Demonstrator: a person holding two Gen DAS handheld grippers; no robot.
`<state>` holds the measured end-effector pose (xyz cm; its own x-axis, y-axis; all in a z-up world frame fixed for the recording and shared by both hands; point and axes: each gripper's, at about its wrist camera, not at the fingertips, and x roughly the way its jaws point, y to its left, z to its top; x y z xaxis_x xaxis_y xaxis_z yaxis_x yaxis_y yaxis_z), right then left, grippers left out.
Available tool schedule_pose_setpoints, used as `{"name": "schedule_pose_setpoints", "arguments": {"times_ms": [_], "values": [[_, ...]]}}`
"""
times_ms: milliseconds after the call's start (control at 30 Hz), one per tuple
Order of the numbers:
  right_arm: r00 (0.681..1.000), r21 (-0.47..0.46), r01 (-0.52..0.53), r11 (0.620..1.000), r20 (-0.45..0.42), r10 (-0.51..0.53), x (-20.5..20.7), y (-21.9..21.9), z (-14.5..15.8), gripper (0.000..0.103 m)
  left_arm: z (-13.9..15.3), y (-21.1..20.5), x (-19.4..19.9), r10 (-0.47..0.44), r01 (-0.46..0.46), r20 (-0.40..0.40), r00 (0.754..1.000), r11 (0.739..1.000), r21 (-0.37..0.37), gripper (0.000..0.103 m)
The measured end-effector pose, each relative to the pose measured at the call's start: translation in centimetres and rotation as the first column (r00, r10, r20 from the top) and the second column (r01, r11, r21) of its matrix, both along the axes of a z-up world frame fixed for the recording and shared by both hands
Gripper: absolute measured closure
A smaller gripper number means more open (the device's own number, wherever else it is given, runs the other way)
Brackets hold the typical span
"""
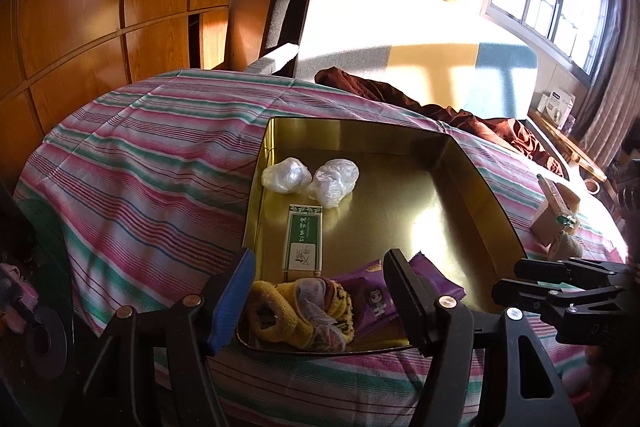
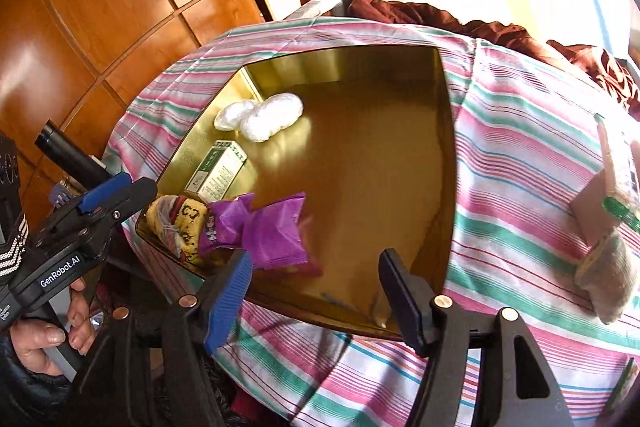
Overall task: Organize objects
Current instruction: 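Lower the purple packet into the gold tray and open the right gripper, then grasp the WEIDAN snack bag with the right gripper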
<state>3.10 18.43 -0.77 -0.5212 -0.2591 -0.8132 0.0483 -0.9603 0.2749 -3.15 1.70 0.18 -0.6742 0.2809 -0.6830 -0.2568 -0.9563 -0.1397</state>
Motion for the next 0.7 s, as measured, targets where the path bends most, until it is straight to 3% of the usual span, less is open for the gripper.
{"name": "schedule_pose_setpoints", "arguments": {"times_ms": [200,333,533,700], "values": [[0.993,0.027,0.117,0.993,0.012,-0.118,2.1,5.2,0.3,0.033,0.3,3.1,0.6,-0.083,0.083,0.000,0.997,0.996,-0.012,0.034],[0.986,0.112,0.149,0.982,0.056,-0.156,3.7,8.6,0.3,0.030,0.5,5.4,1.0,-0.145,0.145,0.002,0.989,0.989,-0.014,0.034],[0.971,0.300,0.128,0.945,0.157,-0.182,7.0,15.6,0.8,0.021,0.9,8.9,1.6,-0.240,0.240,-0.006,0.971,0.971,-0.010,0.032],[0.919,0.458,0.019,0.889,0.342,-0.196,9.4,21.1,-1.0,0.018,1.2,11.4,2.0,-0.311,0.311,-0.005,0.951,0.950,-0.009,0.032]]}}
